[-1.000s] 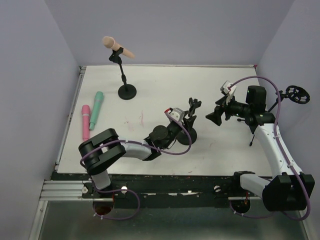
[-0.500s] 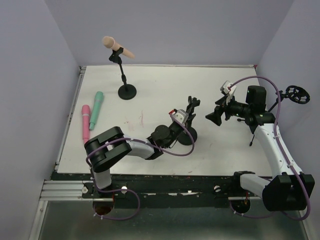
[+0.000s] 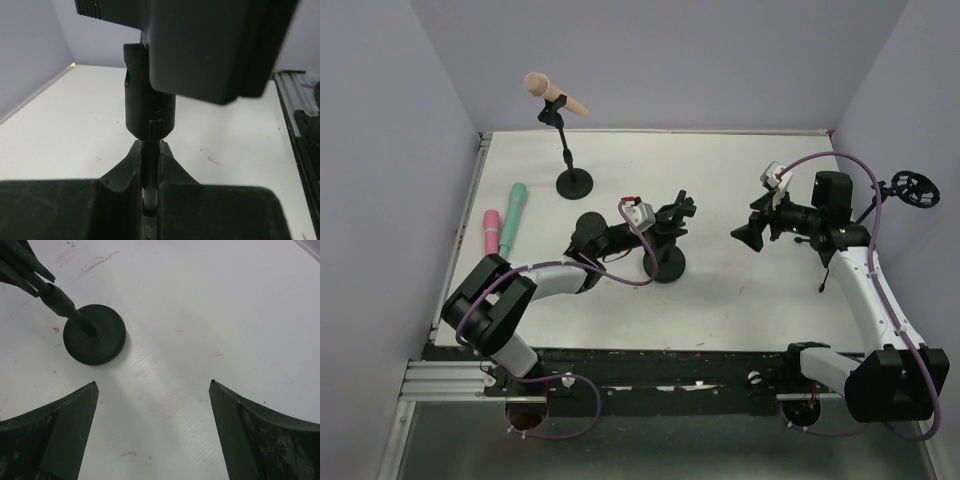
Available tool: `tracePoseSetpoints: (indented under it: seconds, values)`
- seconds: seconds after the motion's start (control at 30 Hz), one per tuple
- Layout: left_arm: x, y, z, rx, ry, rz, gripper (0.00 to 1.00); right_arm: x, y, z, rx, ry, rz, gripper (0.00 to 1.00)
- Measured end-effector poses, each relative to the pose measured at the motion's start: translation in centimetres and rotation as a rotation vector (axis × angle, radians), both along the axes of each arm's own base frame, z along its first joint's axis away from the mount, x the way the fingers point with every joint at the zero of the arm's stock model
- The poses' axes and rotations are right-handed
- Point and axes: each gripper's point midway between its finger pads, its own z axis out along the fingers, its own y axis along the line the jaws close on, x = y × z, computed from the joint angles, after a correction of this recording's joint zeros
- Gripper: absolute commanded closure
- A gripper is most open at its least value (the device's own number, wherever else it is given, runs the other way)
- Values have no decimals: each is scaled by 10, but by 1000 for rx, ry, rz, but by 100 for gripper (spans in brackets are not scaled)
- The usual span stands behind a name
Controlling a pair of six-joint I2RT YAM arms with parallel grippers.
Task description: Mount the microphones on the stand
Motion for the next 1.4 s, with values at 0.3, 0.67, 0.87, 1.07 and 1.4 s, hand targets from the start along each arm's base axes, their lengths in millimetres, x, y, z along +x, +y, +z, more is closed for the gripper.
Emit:
tracePoseSetpoints:
  seconds: [0.3,0.67,0.87,1.07,1.4]
  values:
    - [-7,-8,-14,77,13,-190,100,1,1,-4,4,16,7,0]
    - [3,-6,-23,29,45,-185,40,2,2,-10,9,39,15,0]
    - [-2,6,-28,18,51,-148,18,2,3,-10,9,35,23,0]
    - [-5,28,-31,13,67,-81,3,2,3,-11,9,36,26,0]
    - [3,105,-3,-35,205,267,2,0,4,-11,8,32,39,0]
